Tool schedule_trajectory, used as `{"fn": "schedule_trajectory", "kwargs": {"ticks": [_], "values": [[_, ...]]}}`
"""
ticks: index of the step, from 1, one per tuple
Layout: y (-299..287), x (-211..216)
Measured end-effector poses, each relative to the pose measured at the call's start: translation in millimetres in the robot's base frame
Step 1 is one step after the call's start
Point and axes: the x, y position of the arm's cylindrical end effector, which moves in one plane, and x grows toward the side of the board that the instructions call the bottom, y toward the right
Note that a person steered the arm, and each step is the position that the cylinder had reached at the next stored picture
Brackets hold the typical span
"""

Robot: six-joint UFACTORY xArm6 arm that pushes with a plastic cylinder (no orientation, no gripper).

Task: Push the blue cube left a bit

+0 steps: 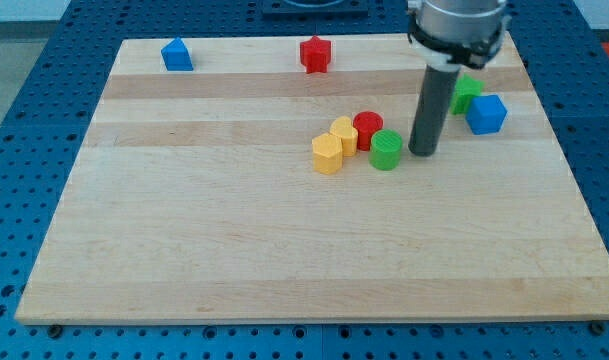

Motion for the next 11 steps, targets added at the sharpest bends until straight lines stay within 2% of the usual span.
{"fn": "schedule_trajectory", "kwargs": {"ticks": [2, 3, 4, 8, 11], "values": [[103.0, 4.5], [137.0, -4.6], [146.2, -24.6], [99.4, -63.8], [54.7, -64.3]]}}
